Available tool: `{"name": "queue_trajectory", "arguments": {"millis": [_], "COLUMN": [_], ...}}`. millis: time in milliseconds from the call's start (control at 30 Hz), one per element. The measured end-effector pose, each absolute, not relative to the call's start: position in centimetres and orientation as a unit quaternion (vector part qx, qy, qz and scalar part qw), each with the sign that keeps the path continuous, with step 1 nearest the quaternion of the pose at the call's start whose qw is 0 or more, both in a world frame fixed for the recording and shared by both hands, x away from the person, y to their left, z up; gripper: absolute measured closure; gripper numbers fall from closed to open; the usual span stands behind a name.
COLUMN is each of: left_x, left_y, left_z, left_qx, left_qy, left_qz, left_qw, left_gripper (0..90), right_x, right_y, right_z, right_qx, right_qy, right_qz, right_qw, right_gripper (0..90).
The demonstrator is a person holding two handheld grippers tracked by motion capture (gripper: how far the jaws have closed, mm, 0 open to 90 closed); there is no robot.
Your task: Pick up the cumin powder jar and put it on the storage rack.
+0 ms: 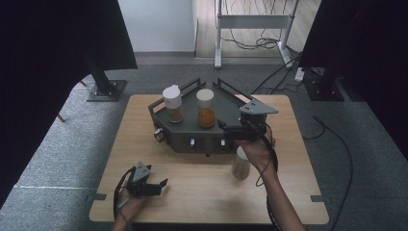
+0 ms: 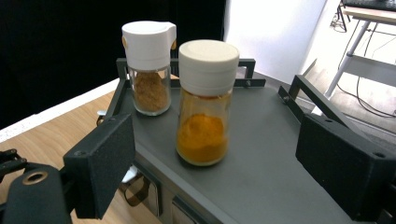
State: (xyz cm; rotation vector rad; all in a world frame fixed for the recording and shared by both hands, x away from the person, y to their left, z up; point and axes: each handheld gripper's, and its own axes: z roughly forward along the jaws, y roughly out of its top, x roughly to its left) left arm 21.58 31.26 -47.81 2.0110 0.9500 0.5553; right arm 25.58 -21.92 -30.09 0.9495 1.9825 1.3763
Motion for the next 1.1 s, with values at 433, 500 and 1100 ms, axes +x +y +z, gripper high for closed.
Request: {"name": "queue_trajectory", "arguments": {"millis": [433, 500, 1100], "left_x": [21.7, 21.7, 21.6], "left_y": [31.0, 31.0, 30.8], "left_z": [-47.7, -47.8, -47.8], "left_qx": [0.803, 0.802, 0.802], "left_qy": [0.374, 0.373, 0.374], "left_qz": [0.221, 0.222, 0.225], "left_qw": [0.409, 0.41, 0.408], "left_gripper": [10.2, 10.2, 10.1], "right_x": [23.3, 22.9, 19.6], "right_y": [-24.0, -24.4, -27.1], "right_z": [-31.3, -31.6, -33.9], "right_qx": [0.36, 0.362, 0.379], "right_qy": [0.737, 0.738, 0.732], "right_qz": [0.505, 0.503, 0.494], "right_qw": [0.269, 0.268, 0.276], "right_gripper": [11.7, 11.7, 11.8]}}
